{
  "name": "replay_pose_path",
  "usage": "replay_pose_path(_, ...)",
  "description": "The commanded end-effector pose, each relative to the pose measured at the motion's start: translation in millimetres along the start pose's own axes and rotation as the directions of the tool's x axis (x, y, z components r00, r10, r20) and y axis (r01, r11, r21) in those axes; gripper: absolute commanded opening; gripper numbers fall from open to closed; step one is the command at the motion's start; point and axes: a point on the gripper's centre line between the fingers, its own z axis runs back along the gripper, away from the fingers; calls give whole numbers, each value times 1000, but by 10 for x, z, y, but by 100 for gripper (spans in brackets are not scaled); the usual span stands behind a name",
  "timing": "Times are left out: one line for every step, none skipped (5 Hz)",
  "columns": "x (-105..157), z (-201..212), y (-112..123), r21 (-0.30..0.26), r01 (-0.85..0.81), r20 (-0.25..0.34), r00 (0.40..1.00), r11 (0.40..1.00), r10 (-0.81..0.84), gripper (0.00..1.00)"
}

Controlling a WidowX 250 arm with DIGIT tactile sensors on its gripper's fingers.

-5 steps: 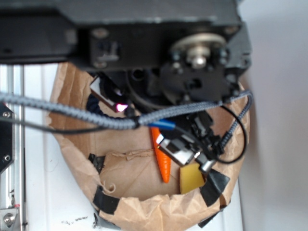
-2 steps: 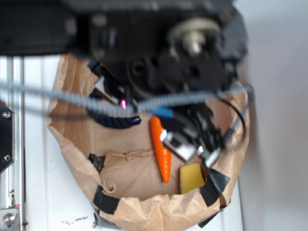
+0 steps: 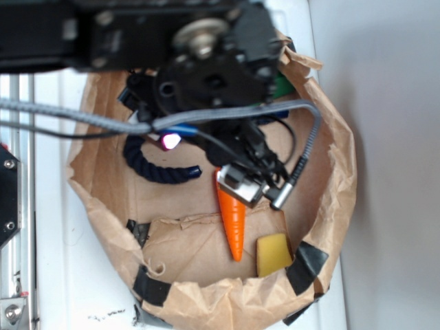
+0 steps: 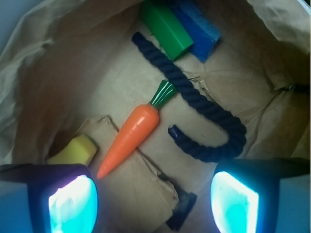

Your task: Grab the carrot.

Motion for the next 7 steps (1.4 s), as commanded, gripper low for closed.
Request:
replay_pose_path(-72,-343,-64,-57,-74,112,990,996,80,100)
replay_pose_path(-128,-551,-188,-49,-105,153,982,993,111,100)
replay_pose_path(-183,-728,-292,-4,-71,215,974,997,70,100)
replay_pose_path(-177,-831,-371,5,-96,235,968,995,92,100)
replay_pose_path(-134,-851,-342,-3,-116,236,965,993,113,100)
replay_pose_path(-138,-944,-317,14,-102,255,962,995,95,100)
replay_pose_path(-116,-927,-316,43,-62,260,964,997,49,100)
